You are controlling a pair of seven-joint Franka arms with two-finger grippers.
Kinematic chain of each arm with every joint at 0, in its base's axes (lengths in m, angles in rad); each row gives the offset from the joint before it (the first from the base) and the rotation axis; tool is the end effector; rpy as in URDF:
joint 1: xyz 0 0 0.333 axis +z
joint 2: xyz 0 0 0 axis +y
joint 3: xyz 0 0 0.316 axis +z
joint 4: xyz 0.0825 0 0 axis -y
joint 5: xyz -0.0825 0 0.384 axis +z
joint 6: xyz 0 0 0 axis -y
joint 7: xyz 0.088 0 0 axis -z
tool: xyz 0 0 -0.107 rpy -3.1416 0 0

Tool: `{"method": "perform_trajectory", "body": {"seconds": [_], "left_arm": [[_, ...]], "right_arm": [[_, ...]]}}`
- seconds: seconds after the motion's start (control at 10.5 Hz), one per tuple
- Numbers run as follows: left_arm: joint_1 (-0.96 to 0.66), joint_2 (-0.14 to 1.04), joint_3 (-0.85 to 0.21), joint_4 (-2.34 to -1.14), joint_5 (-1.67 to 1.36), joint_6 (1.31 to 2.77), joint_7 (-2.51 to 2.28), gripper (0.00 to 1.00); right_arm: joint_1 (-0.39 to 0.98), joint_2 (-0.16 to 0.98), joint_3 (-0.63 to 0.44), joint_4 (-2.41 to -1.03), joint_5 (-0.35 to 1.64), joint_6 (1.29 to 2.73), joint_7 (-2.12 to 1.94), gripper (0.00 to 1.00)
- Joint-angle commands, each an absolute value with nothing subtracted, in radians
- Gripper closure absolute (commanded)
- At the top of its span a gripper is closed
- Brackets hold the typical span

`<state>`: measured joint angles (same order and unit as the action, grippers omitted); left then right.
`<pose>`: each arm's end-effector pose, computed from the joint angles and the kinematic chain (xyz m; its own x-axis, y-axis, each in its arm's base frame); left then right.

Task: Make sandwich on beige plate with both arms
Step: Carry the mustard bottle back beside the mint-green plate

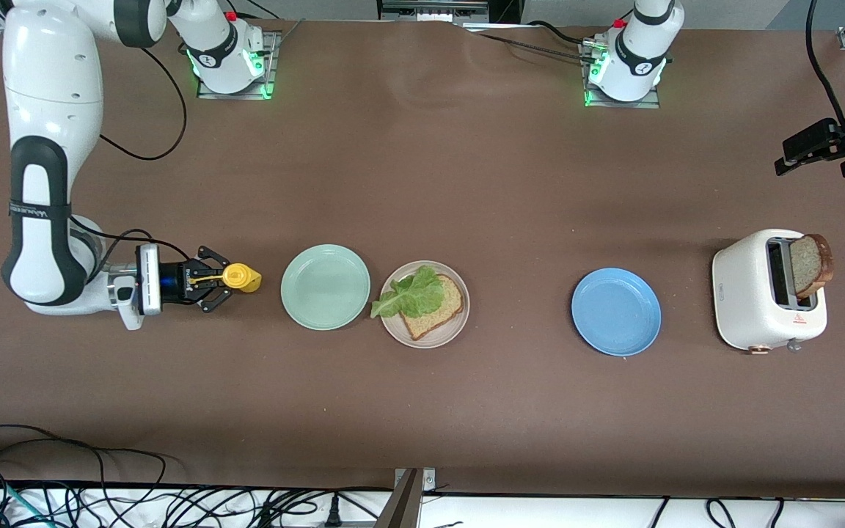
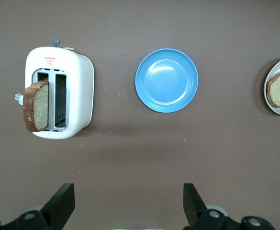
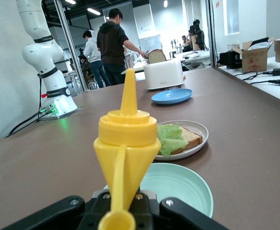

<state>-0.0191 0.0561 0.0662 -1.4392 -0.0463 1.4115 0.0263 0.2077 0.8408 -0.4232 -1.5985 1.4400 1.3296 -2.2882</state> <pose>0.5552 0.0194 0.6413 0.9965 0.0135 -0.0823 0.0172 -0.9989 0.0446 0.6385 0.0283 0.1830 0.1485 0.2367 0.9602 0.9733 0.1370 -0.1843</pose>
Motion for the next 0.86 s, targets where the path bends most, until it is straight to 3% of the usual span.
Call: {"method": "perform_trajectory", "body": {"seconds": [0.0, 0.76], "left_arm": [[-0.025, 0.057, 0.071, -1.422, -0.061, 1.397, 0.026, 0.00], [-0.043, 0.049, 0.071, -1.425, -0.061, 1.396, 0.035, 0.00]], "right_arm": [[0.175, 0.896, -0.407, -1.598, 1.488, 1.255, -2.397, 1.00], [0.152, 0.953, -0.402, -1.597, 1.508, 1.204, -2.491, 1.00]]}}
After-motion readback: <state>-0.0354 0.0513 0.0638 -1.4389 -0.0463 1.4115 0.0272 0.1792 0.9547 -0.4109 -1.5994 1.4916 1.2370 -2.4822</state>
